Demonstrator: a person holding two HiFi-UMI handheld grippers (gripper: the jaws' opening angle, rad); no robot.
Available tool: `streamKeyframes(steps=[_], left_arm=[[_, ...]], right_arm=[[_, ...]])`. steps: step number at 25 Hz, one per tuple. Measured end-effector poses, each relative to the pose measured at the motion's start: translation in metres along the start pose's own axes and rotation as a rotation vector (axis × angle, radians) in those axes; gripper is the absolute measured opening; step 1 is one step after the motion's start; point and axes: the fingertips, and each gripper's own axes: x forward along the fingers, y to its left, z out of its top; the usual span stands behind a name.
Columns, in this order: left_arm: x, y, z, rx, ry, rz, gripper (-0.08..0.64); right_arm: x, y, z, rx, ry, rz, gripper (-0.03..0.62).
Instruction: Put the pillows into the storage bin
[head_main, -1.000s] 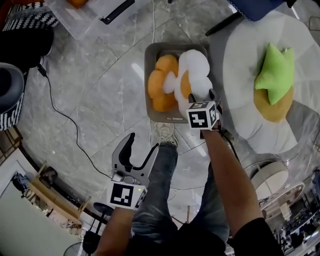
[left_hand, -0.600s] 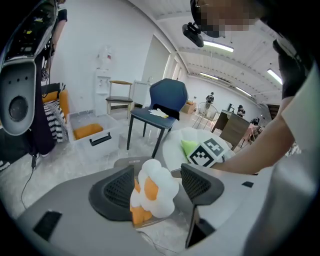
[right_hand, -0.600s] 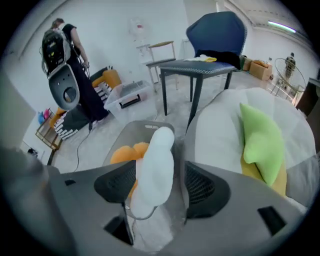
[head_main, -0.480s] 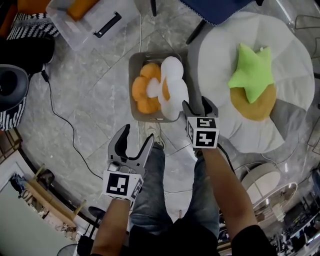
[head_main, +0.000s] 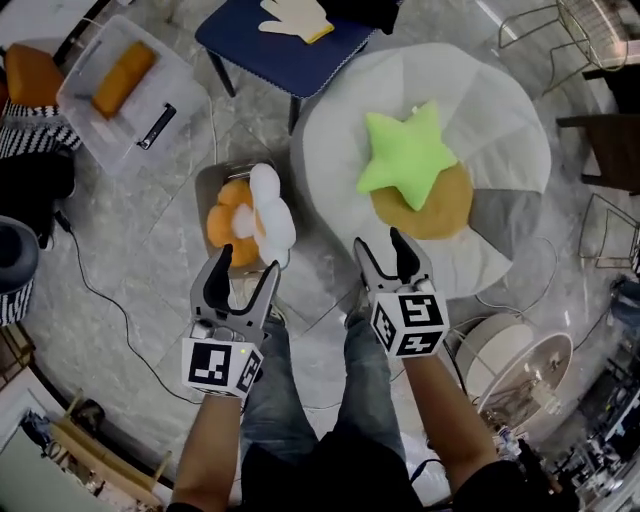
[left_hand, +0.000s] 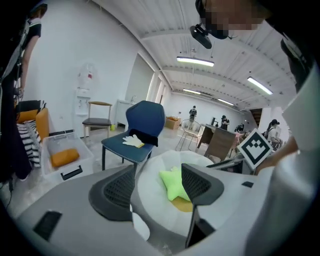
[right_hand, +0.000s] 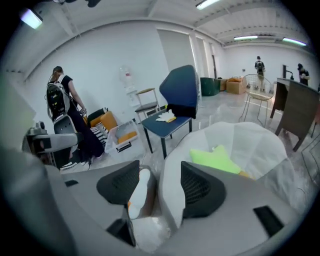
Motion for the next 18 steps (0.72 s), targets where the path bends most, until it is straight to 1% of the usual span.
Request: streamKeyframes(steps=[3,6,8,12,15,18], left_arm=[[0.016,-0.027,0.016,0.006,-0.022,-0.042,0.311],[0.028,-0.05,0.02,0.035,-0.016,-0.085,0.311],[0.035,-0.062,0.018,0.043,-0.005,-0.103,0.311],[0.041,-0.082,0.002,0.038,0.023,-0.119,0.311],[0.041,-0.089,-0.015,0.056,0.062,-0.119,0.311],[0.042,-0.089,-0.031,0.078,0.111,-0.11,0.311]], right_arm=[[-0.034,-0.036,0.008,0.031,-0.046,-0.053,0.273],[-0.056,-0.062,-0.001,0.093,-0.066,-0.101,0.275],[-0.062,-0.076,-0.01,0.116,-0.065,-0.119,0.273],[-0.053,-0.099,-0.03,0.117,-0.032,-0.13,0.275],[-0.034,-0.109,-0.043,0.144,-0.002,-0.128,0.275],[-0.016,-0.119,-0.054,0.147,0.032,-0.139,0.275]])
